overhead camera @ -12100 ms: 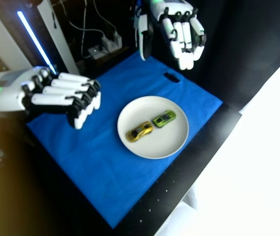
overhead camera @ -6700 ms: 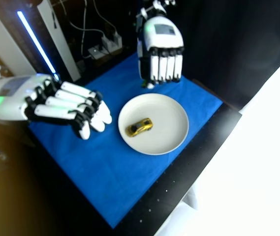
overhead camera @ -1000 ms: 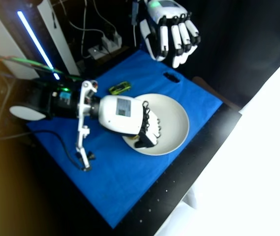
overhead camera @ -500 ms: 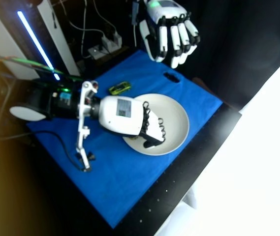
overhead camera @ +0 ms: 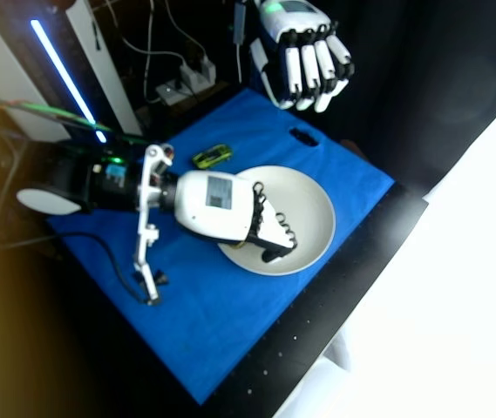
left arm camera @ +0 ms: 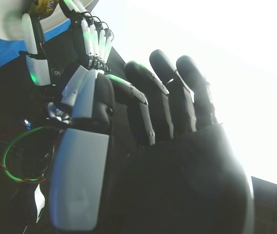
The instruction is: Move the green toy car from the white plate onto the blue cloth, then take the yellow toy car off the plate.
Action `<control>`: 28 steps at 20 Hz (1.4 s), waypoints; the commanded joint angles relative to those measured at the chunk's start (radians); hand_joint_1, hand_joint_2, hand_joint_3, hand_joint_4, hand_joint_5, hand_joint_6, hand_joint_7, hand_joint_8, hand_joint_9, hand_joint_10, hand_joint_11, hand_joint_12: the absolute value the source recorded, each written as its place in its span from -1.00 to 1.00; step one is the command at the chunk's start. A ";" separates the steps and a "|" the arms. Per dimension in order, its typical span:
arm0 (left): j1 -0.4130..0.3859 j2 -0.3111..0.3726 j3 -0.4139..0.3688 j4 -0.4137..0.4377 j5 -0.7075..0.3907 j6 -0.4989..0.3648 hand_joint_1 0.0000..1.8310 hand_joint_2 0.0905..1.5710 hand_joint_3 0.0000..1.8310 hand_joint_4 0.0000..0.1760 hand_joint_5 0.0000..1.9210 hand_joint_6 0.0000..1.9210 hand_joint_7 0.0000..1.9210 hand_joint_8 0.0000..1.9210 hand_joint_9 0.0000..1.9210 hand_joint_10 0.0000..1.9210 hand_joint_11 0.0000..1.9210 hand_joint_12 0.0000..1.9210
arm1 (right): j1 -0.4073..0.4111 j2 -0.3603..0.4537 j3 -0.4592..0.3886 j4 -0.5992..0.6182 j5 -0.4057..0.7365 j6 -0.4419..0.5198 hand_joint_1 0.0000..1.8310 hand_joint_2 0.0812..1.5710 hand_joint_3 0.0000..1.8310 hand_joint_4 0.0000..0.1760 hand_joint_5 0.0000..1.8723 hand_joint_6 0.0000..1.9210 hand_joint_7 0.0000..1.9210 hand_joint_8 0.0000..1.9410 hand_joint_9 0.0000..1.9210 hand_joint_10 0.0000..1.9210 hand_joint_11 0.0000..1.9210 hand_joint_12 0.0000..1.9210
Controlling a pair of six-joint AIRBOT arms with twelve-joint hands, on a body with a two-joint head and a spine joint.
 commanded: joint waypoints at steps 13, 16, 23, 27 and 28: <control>-0.011 -0.005 0.002 0.012 -0.116 0.003 0.22 0.61 -1.00 -1.00 -0.20 0.45 -0.39 0.57 -0.64 0.39 -0.94 0.90 | 0.017 0.004 -0.018 -0.005 0.121 -0.005 0.22 0.47 -1.00 -1.00 -0.09 0.23 -0.24 0.41 -0.30 0.80 -0.27 1.00; -0.010 -0.006 0.003 0.010 -0.115 0.003 0.22 0.62 -1.00 -1.00 -0.20 0.47 -0.40 0.56 -0.65 0.28 -0.96 0.85 | 0.021 0.023 -0.036 -0.006 0.138 -0.005 0.21 0.49 -1.00 -1.00 -0.12 0.28 -0.27 0.33 -0.31 0.72 -0.32 1.00; -0.006 -0.007 0.005 0.001 -0.110 0.003 0.24 0.61 -1.00 -1.00 -0.16 0.38 -0.42 0.61 -0.61 0.33 -0.87 0.87 | 0.037 0.152 -0.163 -0.039 0.226 -0.005 0.24 0.44 -1.00 -1.00 -0.03 0.15 -0.11 0.74 0.00 1.00 0.16 1.00; -0.005 -0.007 0.005 -0.004 -0.109 0.003 0.23 0.62 -1.00 -1.00 -0.19 0.48 -0.42 0.51 -0.54 0.11 -0.84 0.76 | 0.035 0.286 -0.291 -0.060 0.310 -0.005 0.26 0.38 -1.00 -1.00 0.06 0.02 0.15 0.77 0.28 1.00 0.39 1.00; -0.003 -0.006 0.004 -0.007 -0.110 0.003 0.24 0.62 -1.00 -1.00 -0.18 0.45 -0.42 0.56 -0.55 0.21 -0.80 0.80 | 0.023 0.308 -0.321 -0.064 0.334 -0.005 0.27 0.38 -1.00 -1.00 0.07 0.01 0.12 0.75 0.23 1.00 0.34 1.00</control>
